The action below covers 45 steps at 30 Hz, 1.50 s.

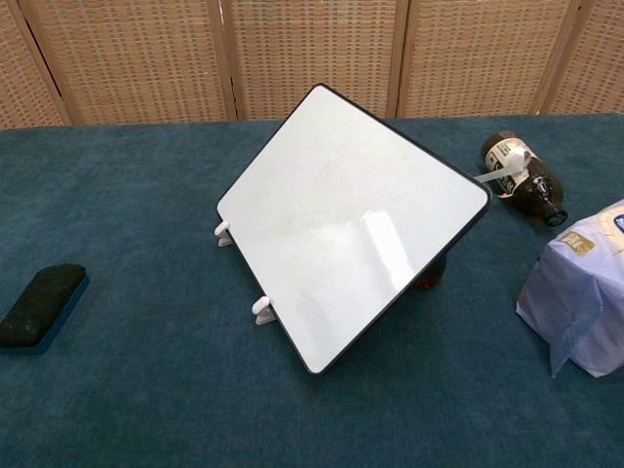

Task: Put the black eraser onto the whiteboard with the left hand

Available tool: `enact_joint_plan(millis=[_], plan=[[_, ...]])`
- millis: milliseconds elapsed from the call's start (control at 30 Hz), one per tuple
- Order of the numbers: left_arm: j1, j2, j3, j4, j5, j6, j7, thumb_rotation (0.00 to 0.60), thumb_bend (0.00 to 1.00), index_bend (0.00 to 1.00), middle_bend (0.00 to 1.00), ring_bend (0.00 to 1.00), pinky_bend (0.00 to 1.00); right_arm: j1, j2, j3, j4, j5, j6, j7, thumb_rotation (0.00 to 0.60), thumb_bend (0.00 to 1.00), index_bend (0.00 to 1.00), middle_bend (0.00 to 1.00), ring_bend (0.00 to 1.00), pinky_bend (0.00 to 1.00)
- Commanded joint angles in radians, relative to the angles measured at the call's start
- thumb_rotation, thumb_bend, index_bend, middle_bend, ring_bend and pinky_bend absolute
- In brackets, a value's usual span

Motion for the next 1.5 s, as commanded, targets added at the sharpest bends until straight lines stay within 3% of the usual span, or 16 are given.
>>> enact_joint_plan(millis=[33, 1033, 1233, 1500], plan=[[0.0, 0.0, 0.0, 0.0, -0.001, -0.001, -0.001, 0.6, 0.11, 0.0, 0.0, 0.0, 0.0, 0.0, 0.0, 0.0, 0.0, 0.0, 0.0, -0.001, 0.6, 0.0, 0.07, 0.0, 0.0, 0.0], [-0.008, 0.001, 0.007, 0.006, 0.013, -0.013, -0.015, 0.6, 0.11, 0.0, 0.0, 0.0, 0.0, -0.003, 0.002, 0.001, -0.002, 0.001, 0.003, 0.001, 0.6, 0.0, 0.07, 0.0, 0.0, 0.0], [-0.039, 0.007, 0.014, 0.045, 0.078, -0.044, -0.105, 0.6, 0.08, 0.0, 0.0, 0.0, 0.0, -0.005, 0.004, 0.008, -0.002, 0.011, 0.009, 0.005, 0.6, 0.0, 0.07, 0.0, 0.0, 0.0], [-0.147, 0.073, 0.032, 0.215, 0.225, -0.138, -0.308, 0.6, 0.08, 0.0, 0.0, 0.0, 0.0, -0.008, 0.007, 0.019, 0.001, 0.026, 0.015, 0.013, 0.6, 0.0, 0.07, 0.0, 0.0, 0.0]])
